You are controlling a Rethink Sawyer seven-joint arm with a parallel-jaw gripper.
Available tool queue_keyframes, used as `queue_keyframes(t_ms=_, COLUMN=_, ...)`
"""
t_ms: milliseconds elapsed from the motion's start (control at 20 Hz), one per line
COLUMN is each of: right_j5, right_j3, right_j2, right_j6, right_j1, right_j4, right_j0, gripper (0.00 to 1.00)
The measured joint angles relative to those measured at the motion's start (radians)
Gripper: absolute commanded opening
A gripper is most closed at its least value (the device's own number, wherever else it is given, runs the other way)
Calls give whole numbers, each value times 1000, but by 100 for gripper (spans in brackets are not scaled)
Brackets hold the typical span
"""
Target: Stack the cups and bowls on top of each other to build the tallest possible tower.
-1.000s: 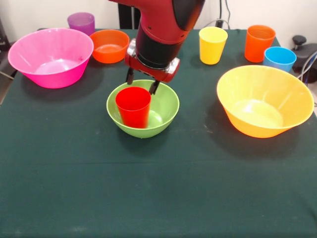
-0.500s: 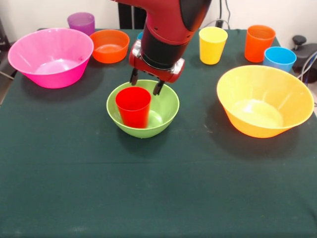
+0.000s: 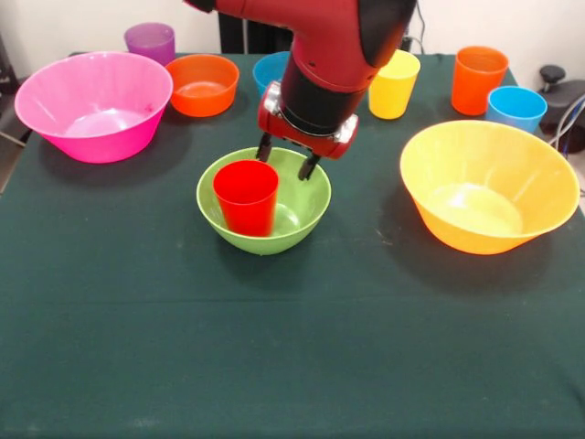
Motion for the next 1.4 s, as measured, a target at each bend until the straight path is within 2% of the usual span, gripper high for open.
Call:
queue_keyframes(t_ms=1000, right_j5=0, right_j3=-66, right_j2=0, right_j6=0, right_j1=43, right_j4=0, right_j0=4, gripper=100)
queue_keyframes(t_ms=1150, right_j5=0, right_j3=-61, right_j2=0, right_j6=0, right_j1=36, right_j4=5, right_j0=4, gripper=100)
queue_keyframes(t_ms=1400, right_j5=9, right_j3=-4, right_j2=0, right_j6=0, right_j1=-27, right_j4=38, right_j0=3, gripper=100)
